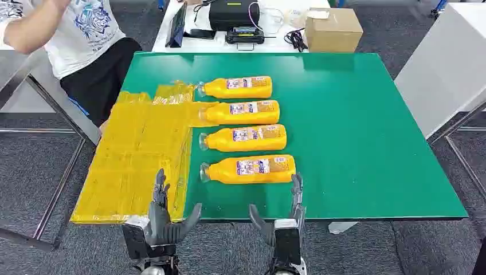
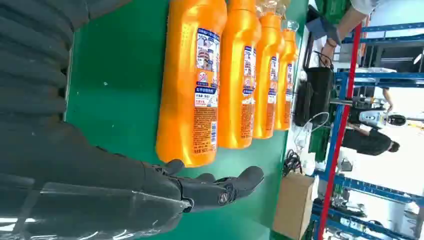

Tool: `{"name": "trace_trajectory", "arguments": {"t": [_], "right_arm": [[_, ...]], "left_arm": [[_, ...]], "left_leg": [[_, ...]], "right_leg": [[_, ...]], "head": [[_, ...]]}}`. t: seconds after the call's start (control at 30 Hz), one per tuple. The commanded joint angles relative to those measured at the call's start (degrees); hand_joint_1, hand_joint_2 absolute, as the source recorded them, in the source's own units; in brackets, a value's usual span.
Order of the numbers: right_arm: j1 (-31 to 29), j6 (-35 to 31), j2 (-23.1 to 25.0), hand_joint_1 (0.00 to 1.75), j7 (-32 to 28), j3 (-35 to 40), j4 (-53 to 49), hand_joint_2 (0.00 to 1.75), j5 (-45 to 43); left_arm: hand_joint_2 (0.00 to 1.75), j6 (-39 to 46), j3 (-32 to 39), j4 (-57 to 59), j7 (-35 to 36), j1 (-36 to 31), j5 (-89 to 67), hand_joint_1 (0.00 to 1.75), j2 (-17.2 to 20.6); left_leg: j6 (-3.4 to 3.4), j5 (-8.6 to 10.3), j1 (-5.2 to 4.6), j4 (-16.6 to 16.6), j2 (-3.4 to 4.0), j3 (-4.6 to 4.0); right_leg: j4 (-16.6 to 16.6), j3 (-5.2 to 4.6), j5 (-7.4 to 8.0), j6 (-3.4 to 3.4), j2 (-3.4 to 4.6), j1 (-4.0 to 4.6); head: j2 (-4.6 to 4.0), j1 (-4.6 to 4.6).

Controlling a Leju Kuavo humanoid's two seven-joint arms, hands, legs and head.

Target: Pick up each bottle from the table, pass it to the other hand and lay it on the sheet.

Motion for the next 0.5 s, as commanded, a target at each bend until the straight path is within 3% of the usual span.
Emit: {"name": "trace_trajectory", "arguments": {"t": [0.03,0.13,0.23,0.5], "right_arm": [[-2.23,-0.48,-2.76,0.00,5.36,1.57,1.94,1.75,6.92],[-2.94,-0.79,-3.42,0.00,12.06,1.14,1.22,1.75,17.36],[-4.87,3.02,-5.63,0.00,22.76,-0.75,-0.15,1.75,32.63],[-11.87,10.13,-7.99,0.00,31.19,-7.24,-1.93,1.75,47.12]], "left_arm": [[1.75,-0.41,0.57,2.78,0.35,-1.46,0.49,0.00,0.42],[1.75,-0.45,0.44,3.28,0.14,-2.48,0.07,0.00,1.98],[1.75,-1.85,0.79,3.31,0.65,-3.03,-0.86,0.00,2.43],[1.75,-4.37,1.32,5.25,1.47,-4.15,-2.91,0.00,1.44]], "left_leg": [[-0.10,-0.15,0.09,-0.05,0.07,0.39],[-0.09,-0.10,0.08,-0.07,0.07,0.33],[-0.11,-0.11,0.08,-0.09,0.09,0.40],[-0.04,-0.03,0.00,-0.04,0.08,0.19]], "right_leg": [[-0.10,0.40,-0.11,-0.14,0.03,0.10],[-0.13,0.34,-0.06,-0.12,0.04,0.09],[-0.13,0.40,-0.07,-0.14,0.05,0.10],[-0.07,0.19,0.01,-0.07,0.05,0.01]], "head": [[0.00,0.00],[0.00,0.00],[0.00,0.00],[0.00,0.00]]}}
